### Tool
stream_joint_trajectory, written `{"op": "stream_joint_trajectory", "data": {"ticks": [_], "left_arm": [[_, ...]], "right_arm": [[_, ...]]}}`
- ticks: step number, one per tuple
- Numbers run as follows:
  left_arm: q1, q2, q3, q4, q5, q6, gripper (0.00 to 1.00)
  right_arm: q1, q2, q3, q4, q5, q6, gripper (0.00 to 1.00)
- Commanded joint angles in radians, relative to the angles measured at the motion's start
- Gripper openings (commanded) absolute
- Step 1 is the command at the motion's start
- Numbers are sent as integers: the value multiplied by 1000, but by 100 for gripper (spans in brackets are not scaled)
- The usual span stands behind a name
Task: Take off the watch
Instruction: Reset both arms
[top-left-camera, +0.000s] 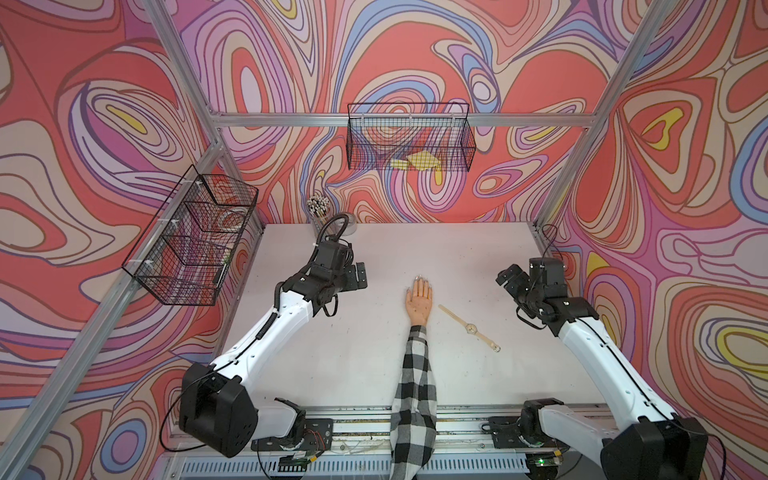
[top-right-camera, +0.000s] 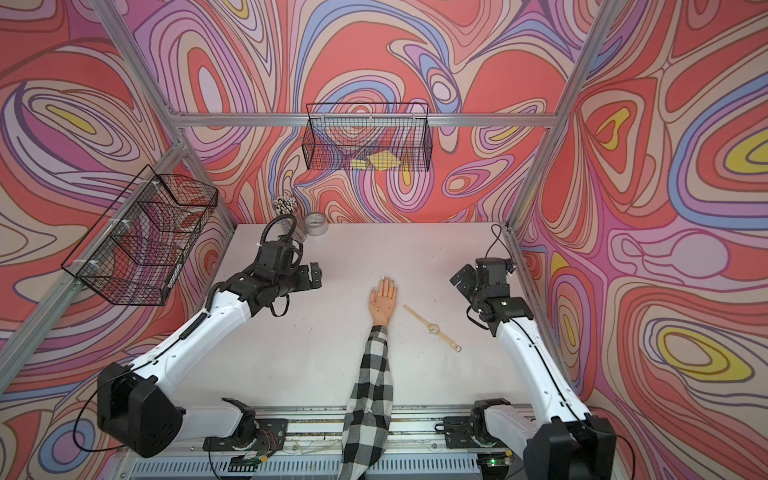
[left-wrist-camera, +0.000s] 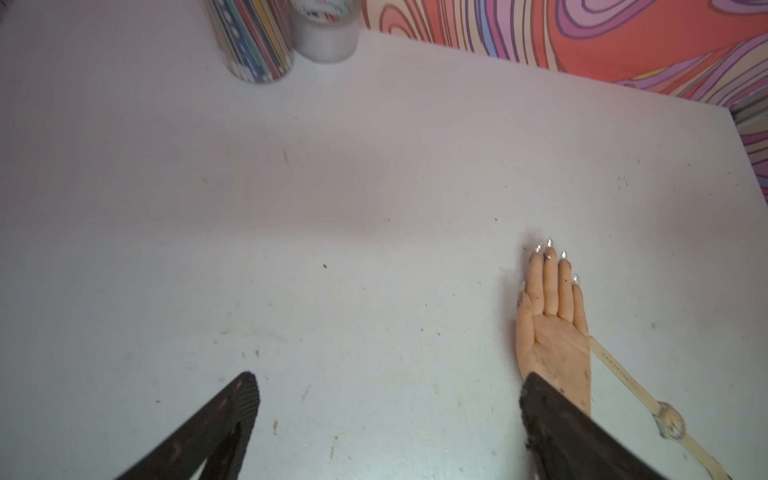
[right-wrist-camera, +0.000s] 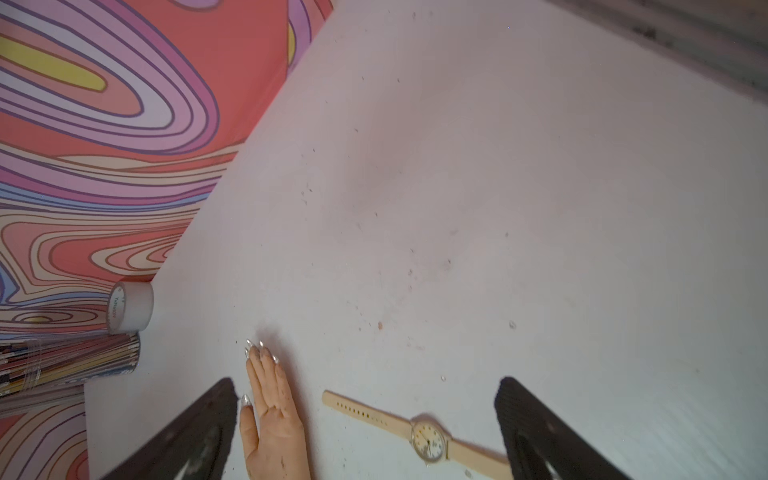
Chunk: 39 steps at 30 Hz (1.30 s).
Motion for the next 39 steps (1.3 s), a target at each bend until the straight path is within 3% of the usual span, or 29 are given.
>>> {"op": "stream_joint_trajectory", "data": {"ticks": [1, 4, 9, 12, 19, 25, 29, 34, 37, 39], "left_arm": [[5, -120, -167, 309, -247, 180, 99], [22, -200, -345, 626, -352, 338, 99], [142, -227, -517, 860, -359, 404, 99], [190, -177, -599, 929, -349, 426, 99], [201, -13, -734, 1147, -355, 416, 99], [218, 154, -753, 1325, -333, 425, 99], [235, 210, -729, 1342, -265, 440, 99], [253, 212, -723, 1321, -185, 446, 99], [269, 211, -724, 1316, -89, 462, 99], [307, 216, -721, 1294, 34, 452, 99]], "right_arm": [[-3, 34, 38, 162, 126, -195, 98], [-4, 49, 5, 336, 208, -297, 98], [-4, 111, -48, 486, 239, -511, 98], [-4, 157, -104, 546, 236, -571, 98], [-6, 218, -276, 749, 230, -617, 98], [-7, 311, -429, 1092, 177, -660, 98], [-6, 379, -502, 1289, 172, -683, 98], [-7, 416, -468, 1284, 102, -732, 98], [-7, 433, -444, 1259, 56, -752, 98], [-7, 509, -497, 1419, 62, -774, 98]]}}
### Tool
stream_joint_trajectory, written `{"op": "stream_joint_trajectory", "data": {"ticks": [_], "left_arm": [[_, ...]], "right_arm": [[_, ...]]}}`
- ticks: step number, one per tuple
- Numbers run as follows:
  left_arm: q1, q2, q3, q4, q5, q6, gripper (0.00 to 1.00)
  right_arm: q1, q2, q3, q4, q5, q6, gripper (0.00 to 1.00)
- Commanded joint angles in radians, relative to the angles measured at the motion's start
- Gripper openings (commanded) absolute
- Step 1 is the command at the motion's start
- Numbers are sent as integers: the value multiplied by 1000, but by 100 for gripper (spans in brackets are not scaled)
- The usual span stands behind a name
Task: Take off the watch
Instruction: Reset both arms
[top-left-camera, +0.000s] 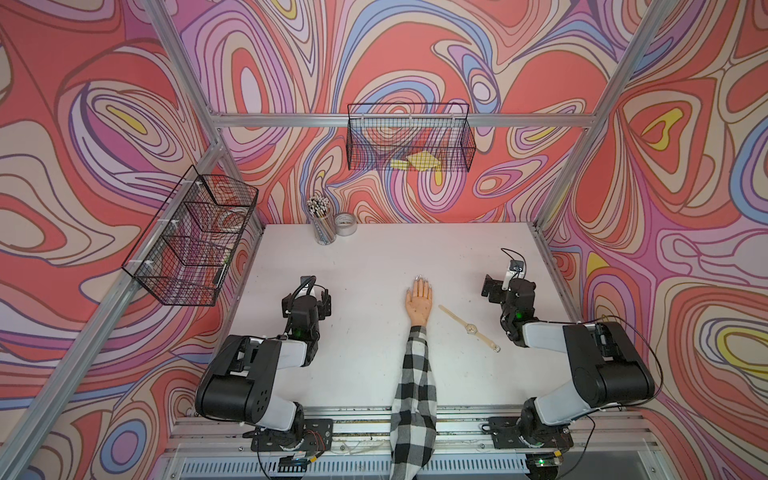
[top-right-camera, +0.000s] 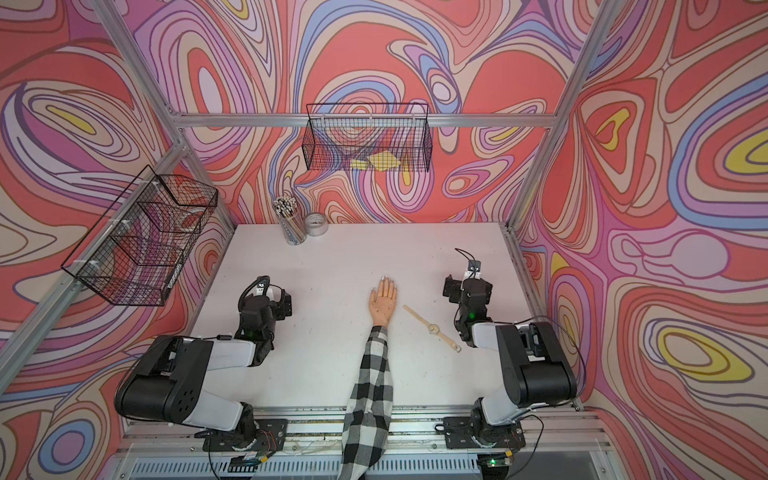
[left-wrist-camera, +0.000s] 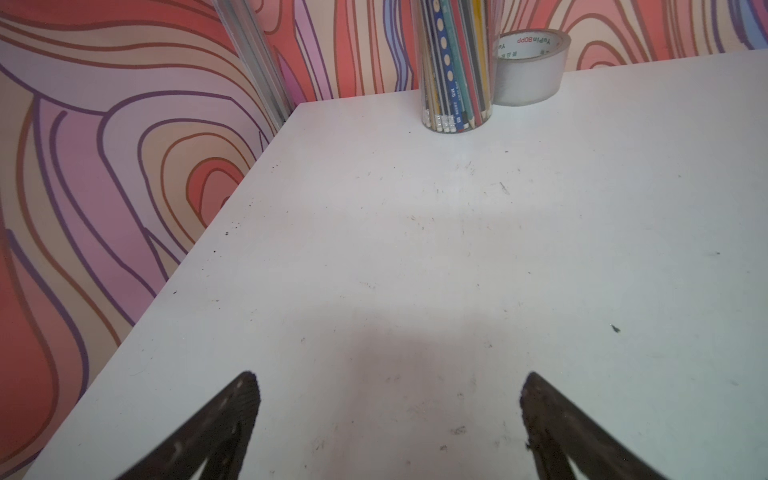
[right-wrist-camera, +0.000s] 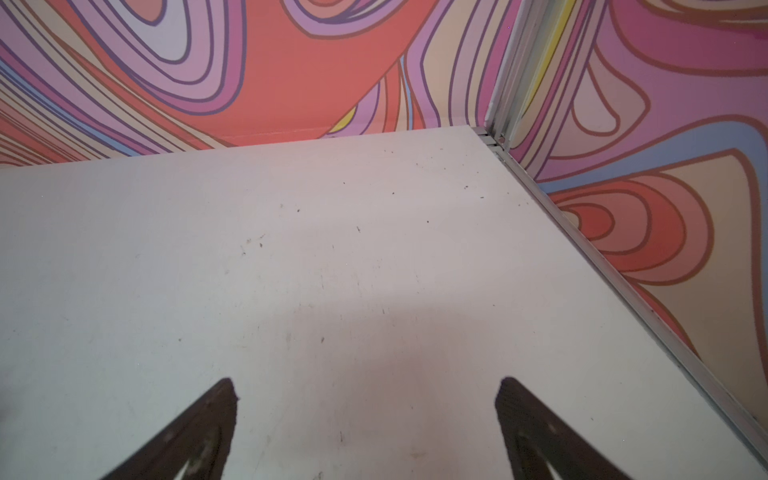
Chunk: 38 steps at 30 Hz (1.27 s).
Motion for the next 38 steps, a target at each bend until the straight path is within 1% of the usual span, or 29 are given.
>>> {"op": "stream_joint_trajectory", "data": {"ticks": [1, 2, 3, 4, 5, 6, 7, 8, 9, 11, 13, 15, 17, 19, 29, 33, 38], "left_arm": [[59, 35, 12, 54, 249, 27, 99], [63, 68, 3, 129, 257, 30, 99], [66, 47, 27, 52, 251, 15, 99], [76, 33, 43, -8, 265, 7, 100], [78, 59, 31, 62, 256, 6, 99], [78, 66, 33, 67, 226, -7, 99], [90, 47, 62, -27, 212, -32, 99], [107, 49, 66, -31, 240, -43, 99], [109, 65, 57, 15, 240, -37, 99], [109, 47, 66, -37, 241, -41, 99], [109, 59, 51, 24, 238, -40, 99], [109, 45, 54, -9, 238, -43, 99], [107, 53, 41, 29, 237, -42, 99], [107, 47, 48, 7, 240, -43, 99], [108, 52, 47, 15, 237, -45, 99], [107, 52, 49, 13, 239, -43, 100], [107, 50, 48, 14, 238, -44, 99]], "right_arm": [[-5, 145, -71, 320, -13, -45, 98], [-6, 128, -72, 314, 3, -35, 98], [-14, 109, -43, 203, -7, -11, 98], [-18, 137, -34, 237, -5, -19, 98], [-23, 125, -26, 200, -18, -10, 98], [-33, 127, -25, 190, -33, -1, 98], [-39, 131, -25, 209, -39, 2, 98], [-41, 128, -20, 182, -42, 5, 98], [-41, 133, -22, 201, -39, 3, 98], [-41, 126, -27, 203, -38, 1, 98], [-41, 121, -36, 216, -32, -3, 98], [-41, 123, -37, 222, -34, -5, 98], [-41, 123, -37, 224, -33, -6, 98], [-41, 123, -37, 225, -34, -6, 98], [-42, 124, -35, 219, -34, -6, 98], [-46, 139, 1, 164, -66, 1, 98], [-46, 124, -29, 207, -86, -19, 98]]}}
